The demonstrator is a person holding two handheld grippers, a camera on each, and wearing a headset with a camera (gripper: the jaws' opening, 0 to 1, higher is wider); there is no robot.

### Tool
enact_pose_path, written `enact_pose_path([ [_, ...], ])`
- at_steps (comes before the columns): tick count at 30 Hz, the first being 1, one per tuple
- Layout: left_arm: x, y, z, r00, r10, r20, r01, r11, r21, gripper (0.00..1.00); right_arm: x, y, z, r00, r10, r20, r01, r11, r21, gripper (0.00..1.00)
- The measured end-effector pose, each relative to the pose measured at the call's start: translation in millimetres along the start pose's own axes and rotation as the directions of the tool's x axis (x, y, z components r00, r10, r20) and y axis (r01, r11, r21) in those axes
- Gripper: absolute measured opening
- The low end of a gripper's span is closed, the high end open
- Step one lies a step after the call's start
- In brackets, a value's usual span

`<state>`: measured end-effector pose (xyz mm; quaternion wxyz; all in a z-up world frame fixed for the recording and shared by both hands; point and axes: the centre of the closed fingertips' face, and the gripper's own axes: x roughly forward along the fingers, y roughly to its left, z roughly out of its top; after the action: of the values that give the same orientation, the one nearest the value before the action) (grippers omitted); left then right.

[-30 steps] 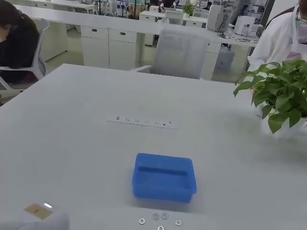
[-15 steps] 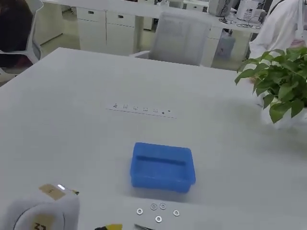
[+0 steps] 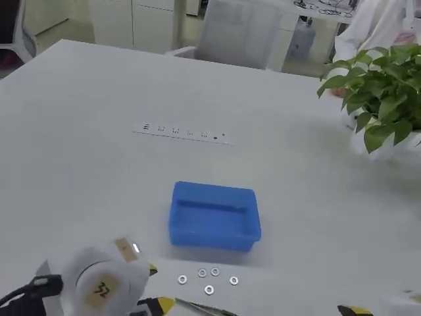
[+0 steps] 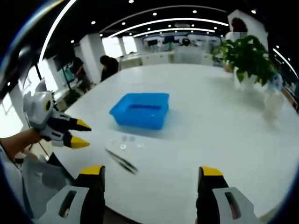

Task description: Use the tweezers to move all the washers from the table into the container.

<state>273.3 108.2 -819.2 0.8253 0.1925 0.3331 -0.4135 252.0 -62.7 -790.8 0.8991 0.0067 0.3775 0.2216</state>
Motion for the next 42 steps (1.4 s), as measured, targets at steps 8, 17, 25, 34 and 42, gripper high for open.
enact_pose_path([
  [8, 31.3, -4.8, -9.4, 0.9941, -0.086, -0.066, 0.092, 0.992, 0.089, 0.19, 15.2, 16.4, -1.0, 0.9981, 0.05, -0.036, -0.051, 0.998, -0.031, 0.8],
  [17, 45.3, -16.4, -13.5, 0.9839, -0.142, -0.109, 0.162, 0.966, 0.204, 0.13, 29.6, 34.5, -0.6, 0.9914, 0.111, -0.07, -0.116, 0.99, -0.074, 0.79],
  [25, 47.9, -37.8, -12.4, 0.9753, -0.183, -0.124, 0.216, 0.907, 0.36, 0.0, 45.1, 47.5, -12.1, 0.9805, 0.15, -0.127, -0.167, 0.977, -0.134, 0.78],
  [34, 27.9, -50.7, -1.6, 0.9731, -0.206, -0.103, 0.23, 0.898, 0.376, 0.0, 51.7, 68.9, -11.8, 0.9566, 0.222, -0.189, -0.27, 0.918, -0.292, 0.64],
  [42, -7.9, -51.0, 29.2, 0.9809, -0.191, -0.033, 0.191, 0.92, 0.343, 0.0, 59.6, 91.0, -15.4, 0.939, 0.263, -0.222, -0.33, 0.869, -0.368, 0.42],
])
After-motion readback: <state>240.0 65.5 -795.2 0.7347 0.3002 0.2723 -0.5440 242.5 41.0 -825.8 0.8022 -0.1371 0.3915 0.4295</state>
